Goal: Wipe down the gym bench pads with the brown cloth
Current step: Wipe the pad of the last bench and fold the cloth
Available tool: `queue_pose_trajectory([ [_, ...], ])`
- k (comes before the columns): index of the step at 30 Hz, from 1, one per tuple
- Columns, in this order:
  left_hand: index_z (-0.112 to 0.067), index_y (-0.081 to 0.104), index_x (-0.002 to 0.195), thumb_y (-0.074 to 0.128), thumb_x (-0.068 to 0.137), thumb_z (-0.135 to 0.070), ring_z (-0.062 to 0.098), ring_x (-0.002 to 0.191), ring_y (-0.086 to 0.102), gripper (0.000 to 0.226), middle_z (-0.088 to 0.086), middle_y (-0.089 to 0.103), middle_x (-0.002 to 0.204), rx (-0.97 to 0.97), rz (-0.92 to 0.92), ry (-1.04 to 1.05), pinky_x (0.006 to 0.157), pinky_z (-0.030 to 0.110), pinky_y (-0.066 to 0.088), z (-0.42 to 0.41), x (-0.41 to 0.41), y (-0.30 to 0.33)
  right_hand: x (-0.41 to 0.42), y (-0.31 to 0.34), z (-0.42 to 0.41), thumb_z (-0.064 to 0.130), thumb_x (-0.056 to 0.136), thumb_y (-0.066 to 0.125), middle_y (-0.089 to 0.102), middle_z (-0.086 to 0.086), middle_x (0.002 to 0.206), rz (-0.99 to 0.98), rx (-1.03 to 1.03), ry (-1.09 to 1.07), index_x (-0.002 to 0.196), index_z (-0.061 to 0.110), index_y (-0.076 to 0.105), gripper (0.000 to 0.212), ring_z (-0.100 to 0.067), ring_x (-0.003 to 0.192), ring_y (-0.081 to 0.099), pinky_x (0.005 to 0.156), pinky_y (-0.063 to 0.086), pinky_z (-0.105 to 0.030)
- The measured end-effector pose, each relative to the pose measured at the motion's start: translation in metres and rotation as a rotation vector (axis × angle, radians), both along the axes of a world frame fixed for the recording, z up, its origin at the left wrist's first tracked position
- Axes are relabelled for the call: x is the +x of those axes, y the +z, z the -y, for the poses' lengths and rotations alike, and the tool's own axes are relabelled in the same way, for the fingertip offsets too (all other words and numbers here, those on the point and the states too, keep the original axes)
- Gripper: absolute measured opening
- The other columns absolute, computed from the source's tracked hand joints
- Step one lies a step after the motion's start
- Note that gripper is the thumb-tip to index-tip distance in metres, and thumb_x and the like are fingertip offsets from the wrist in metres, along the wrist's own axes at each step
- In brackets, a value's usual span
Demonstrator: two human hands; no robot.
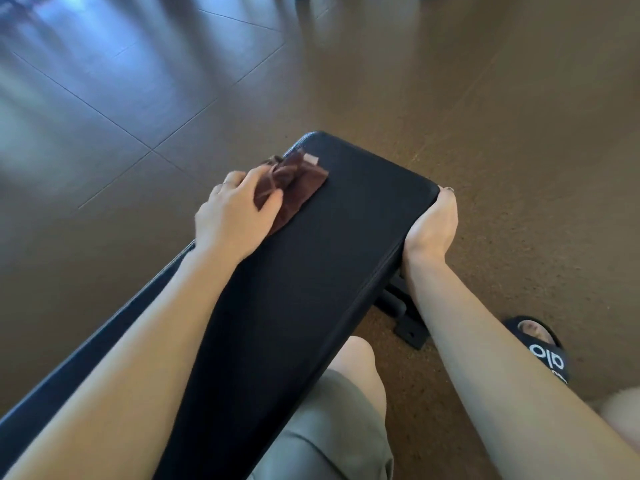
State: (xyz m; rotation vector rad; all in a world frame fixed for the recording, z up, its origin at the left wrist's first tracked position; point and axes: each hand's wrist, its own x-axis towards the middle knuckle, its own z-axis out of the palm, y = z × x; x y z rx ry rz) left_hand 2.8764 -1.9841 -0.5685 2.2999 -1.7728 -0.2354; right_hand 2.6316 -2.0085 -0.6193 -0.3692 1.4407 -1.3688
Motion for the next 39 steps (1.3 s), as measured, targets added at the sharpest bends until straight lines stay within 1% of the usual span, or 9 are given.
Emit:
queue_pose_trajectory([
  [7, -0.035, 0.056, 0.145, 0.045, 0.095, -0.055, 0.026, 0.141, 0.045, 0.055, 0.001, 0.054, 0.152, -0.082, 0.162, -0.044, 0.116, 0.051, 0.035, -0.127, -0.002, -0.006, 0.004, 0.009, -0.008, 0.063, 0.084, 0.031, 0.072, 0.007, 0.120, -0.080, 0.007, 0.021, 0.121, 0.033, 0.067, 0.059, -0.017, 0.111, 0.068, 0.102, 0.055, -0.044],
  [15, -0.042, 0.039, 0.155, 0.033, 0.101, -0.061, 0.026, 0.152, 0.033, 0.057, -0.001, 0.038, 0.164, -0.024, 0.198, -0.240, 0.123, 0.054, 0.024, 0.006, -0.065, -0.011, 0.002, 0.007, -0.006, 0.062, 0.087, 0.032, 0.074, 0.005, 0.114, -0.088, 0.018, -0.008, 0.117, 0.031, 0.069, 0.057, -0.019, 0.105, 0.071, 0.099, 0.057, -0.046],
  [17, -0.041, 0.036, 0.156, 0.033, 0.104, -0.060, 0.025, 0.153, 0.029, 0.056, -0.002, 0.035, 0.166, -0.008, 0.182, -0.269, 0.124, 0.053, 0.021, 0.004, -0.074, -0.010, 0.003, 0.009, -0.007, 0.062, 0.086, 0.032, 0.074, 0.004, 0.115, -0.075, 0.024, -0.007, 0.120, 0.031, 0.069, 0.059, -0.019, 0.106, 0.071, 0.100, 0.056, -0.045],
  [23, -0.043, 0.049, 0.149, 0.044, 0.097, -0.060, 0.015, 0.146, 0.041, 0.055, -0.012, 0.048, 0.156, -0.066, 0.137, -0.358, 0.119, 0.043, 0.033, -0.140, -0.021, -0.001, 0.001, 0.000, -0.006, 0.076, 0.073, 0.031, 0.066, 0.012, 0.133, -0.076, -0.015, -0.025, 0.133, 0.039, 0.061, 0.077, -0.015, 0.122, 0.063, 0.111, 0.049, -0.043],
  [26, -0.045, 0.052, 0.147, 0.045, 0.095, -0.060, 0.015, 0.146, 0.042, 0.055, -0.012, 0.048, 0.156, -0.052, 0.124, -0.316, 0.119, 0.045, 0.034, -0.159, -0.006, -0.001, 0.006, 0.013, -0.013, 0.067, 0.087, 0.028, 0.062, 0.009, 0.140, -0.115, 0.044, -0.009, 0.139, 0.035, 0.057, 0.068, -0.016, 0.127, 0.059, 0.116, 0.044, -0.042],
  [30, -0.043, 0.048, 0.150, 0.040, 0.098, -0.060, 0.019, 0.150, 0.039, 0.056, -0.006, 0.046, 0.159, -0.055, 0.138, -0.369, 0.122, 0.050, 0.029, -0.093, -0.039, -0.001, 0.006, 0.029, -0.018, 0.047, 0.112, 0.018, 0.046, -0.004, 0.159, -0.307, 0.073, 0.087, 0.158, 0.023, 0.039, 0.056, -0.025, 0.145, 0.043, 0.119, 0.031, -0.037],
  [34, -0.039, 0.041, 0.154, 0.037, 0.104, -0.059, 0.025, 0.152, 0.034, 0.055, -0.001, 0.040, 0.164, -0.048, 0.133, -0.465, 0.124, 0.053, 0.024, -0.020, -0.097, -0.006, -0.006, 0.029, -0.039, 0.050, 0.112, 0.018, 0.051, -0.007, 0.154, -0.440, 0.080, 0.233, 0.160, 0.022, 0.034, 0.058, -0.027, 0.141, 0.049, 0.116, 0.036, -0.036],
  [37, -0.038, 0.041, 0.154, 0.037, 0.105, -0.058, 0.026, 0.152, 0.033, 0.054, -0.002, 0.039, 0.164, -0.068, 0.115, -0.549, 0.125, 0.053, 0.019, -0.005, -0.132, -0.009, -0.025, 0.027, -0.055, 0.065, 0.107, 0.018, 0.069, -0.008, 0.133, -0.163, 0.198, 0.223, 0.142, 0.024, 0.059, 0.068, -0.031, 0.122, 0.066, 0.111, 0.050, -0.053],
  [39, -0.038, 0.044, 0.152, 0.039, 0.105, -0.058, 0.026, 0.151, 0.035, 0.052, -0.002, 0.042, 0.162, -0.100, 0.091, -0.580, 0.125, 0.052, 0.019, -0.004, -0.141, -0.011, -0.041, 0.034, -0.067, 0.067, 0.107, 0.021, 0.075, -0.011, 0.115, -0.045, 0.205, 0.240, 0.121, 0.019, 0.068, 0.069, -0.032, 0.109, 0.072, 0.101, 0.057, -0.050],
])
